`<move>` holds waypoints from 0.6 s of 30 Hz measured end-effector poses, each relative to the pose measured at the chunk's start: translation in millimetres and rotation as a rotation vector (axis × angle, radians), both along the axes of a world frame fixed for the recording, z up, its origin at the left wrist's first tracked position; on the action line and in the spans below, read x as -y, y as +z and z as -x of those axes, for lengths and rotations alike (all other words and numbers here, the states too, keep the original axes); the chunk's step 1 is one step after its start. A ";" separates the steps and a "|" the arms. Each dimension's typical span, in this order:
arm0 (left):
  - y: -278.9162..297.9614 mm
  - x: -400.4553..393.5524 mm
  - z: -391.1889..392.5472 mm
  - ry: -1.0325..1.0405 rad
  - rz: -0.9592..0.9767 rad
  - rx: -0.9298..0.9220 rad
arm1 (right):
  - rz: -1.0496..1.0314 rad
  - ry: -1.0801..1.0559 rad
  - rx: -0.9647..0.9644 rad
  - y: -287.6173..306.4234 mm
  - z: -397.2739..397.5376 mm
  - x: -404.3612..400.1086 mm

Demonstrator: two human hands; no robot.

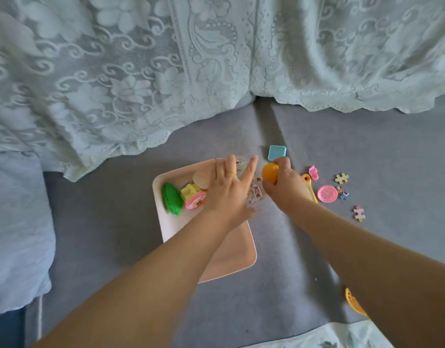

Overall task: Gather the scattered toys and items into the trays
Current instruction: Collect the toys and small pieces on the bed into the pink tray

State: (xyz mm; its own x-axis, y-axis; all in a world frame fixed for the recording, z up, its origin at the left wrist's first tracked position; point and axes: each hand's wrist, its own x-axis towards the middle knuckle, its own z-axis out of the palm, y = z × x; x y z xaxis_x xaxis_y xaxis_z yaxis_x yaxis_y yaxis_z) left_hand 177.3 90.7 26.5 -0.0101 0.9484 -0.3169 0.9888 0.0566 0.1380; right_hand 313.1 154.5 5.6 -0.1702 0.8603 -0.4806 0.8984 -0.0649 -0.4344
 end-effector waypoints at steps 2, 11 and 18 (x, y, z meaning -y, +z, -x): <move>7.3 18.6 16.0 0.055 -0.028 0.000 | 0.019 0.018 -0.041 14.0 9.4 12.8; -4.9 103.9 56.4 0.098 0.122 -0.089 | 0.132 0.265 -0.024 15.5 53.7 77.6; -40.1 128.8 52.3 0.106 0.226 -0.103 | 0.129 0.341 0.025 -8.7 44.9 87.9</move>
State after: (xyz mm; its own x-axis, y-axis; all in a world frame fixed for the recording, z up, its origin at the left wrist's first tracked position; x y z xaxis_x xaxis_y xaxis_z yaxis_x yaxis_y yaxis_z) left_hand 125.0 -38.2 -13.6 -0.1487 0.8458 -0.5123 0.9839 0.1787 0.0095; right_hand 268.2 66.6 -3.1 -0.4236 0.6883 -0.5890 0.8881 0.1872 -0.4198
